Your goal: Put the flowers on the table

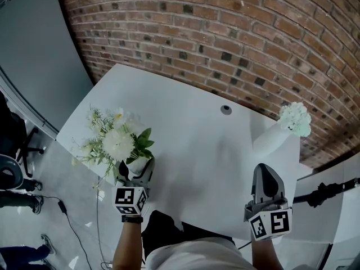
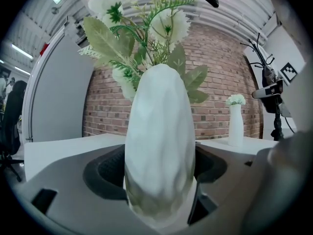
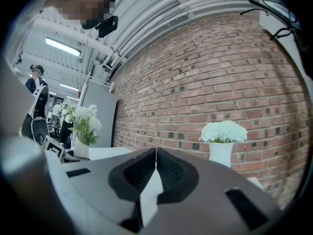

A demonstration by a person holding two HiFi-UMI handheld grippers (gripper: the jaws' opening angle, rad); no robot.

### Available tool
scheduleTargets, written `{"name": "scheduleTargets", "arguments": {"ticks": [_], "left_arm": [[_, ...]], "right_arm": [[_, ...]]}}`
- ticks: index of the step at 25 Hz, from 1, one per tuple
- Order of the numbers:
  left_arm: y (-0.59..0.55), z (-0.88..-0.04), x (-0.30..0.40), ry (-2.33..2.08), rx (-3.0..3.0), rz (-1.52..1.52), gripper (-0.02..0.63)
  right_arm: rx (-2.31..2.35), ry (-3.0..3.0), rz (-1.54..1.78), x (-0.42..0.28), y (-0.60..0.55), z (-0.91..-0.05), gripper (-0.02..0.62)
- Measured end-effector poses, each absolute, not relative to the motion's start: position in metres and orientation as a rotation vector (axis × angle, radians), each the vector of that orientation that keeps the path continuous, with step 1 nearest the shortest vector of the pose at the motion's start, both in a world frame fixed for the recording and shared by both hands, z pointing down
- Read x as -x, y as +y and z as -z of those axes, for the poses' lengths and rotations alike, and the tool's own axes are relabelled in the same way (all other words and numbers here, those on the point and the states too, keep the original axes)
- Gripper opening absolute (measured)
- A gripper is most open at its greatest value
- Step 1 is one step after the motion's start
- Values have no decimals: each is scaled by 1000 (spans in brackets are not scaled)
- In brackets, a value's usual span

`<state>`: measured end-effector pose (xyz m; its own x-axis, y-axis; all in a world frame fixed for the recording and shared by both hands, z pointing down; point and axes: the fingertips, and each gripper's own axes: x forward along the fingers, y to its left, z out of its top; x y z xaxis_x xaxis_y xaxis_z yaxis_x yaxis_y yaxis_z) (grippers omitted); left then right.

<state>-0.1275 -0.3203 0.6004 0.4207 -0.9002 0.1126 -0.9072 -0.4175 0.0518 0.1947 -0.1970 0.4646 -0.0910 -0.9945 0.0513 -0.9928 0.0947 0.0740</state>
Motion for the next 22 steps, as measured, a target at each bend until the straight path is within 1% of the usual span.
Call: {"name": "scheduleTargets", "arguments": {"ticks": [22], "left_arm": [[-316,-602,122,-1624,-2603,-92,386]], "right_arm": [[-2038,-2225,22,-202,-195,-475,17]]}}
